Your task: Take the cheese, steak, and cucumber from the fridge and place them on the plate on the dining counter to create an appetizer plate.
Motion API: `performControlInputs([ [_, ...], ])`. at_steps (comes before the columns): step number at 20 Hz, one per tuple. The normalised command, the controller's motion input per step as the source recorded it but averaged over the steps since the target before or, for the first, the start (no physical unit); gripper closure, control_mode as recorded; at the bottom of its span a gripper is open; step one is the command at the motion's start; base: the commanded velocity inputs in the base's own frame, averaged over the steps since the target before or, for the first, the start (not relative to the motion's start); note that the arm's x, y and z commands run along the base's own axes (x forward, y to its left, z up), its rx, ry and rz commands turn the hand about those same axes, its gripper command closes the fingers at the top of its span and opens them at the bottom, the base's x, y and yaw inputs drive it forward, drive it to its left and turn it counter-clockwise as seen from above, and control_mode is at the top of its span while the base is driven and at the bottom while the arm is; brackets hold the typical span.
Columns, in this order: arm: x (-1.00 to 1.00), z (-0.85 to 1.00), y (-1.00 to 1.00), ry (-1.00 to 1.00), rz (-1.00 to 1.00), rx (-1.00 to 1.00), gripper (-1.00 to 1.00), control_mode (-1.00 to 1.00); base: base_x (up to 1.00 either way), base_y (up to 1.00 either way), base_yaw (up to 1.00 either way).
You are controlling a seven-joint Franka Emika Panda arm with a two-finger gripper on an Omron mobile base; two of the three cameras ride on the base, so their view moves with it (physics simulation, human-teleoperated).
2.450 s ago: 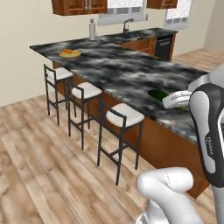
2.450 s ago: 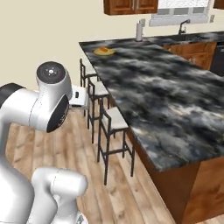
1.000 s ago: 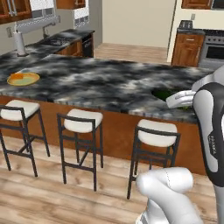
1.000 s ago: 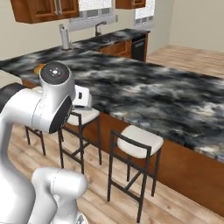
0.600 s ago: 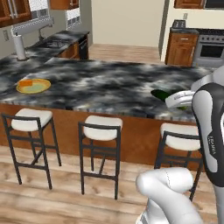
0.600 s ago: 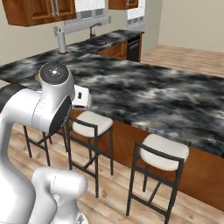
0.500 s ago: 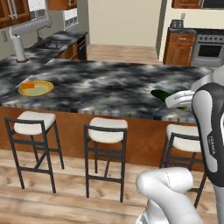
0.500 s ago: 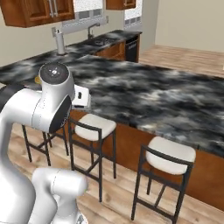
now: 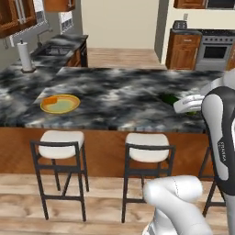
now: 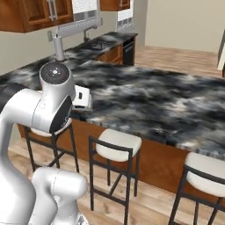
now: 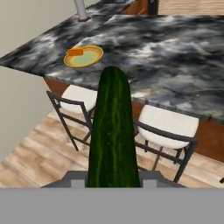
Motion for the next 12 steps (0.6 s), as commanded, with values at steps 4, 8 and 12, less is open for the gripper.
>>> performControlInputs([
  [4, 0.0, 0.0, 0.0, 0.0, 0.0, 0.0, 1.0, 1.0, 0.72, 1.0, -0.23],
  [8, 0.0, 0.0, 0.0, 0.0, 0.0, 0.0, 1.0, 1.0, 0.71, 1.0, -0.23],
  [12, 0.0, 0.0, 0.0, 0.0, 0.0, 0.0, 1.0, 1.0, 0.73, 1.0, -0.24],
])
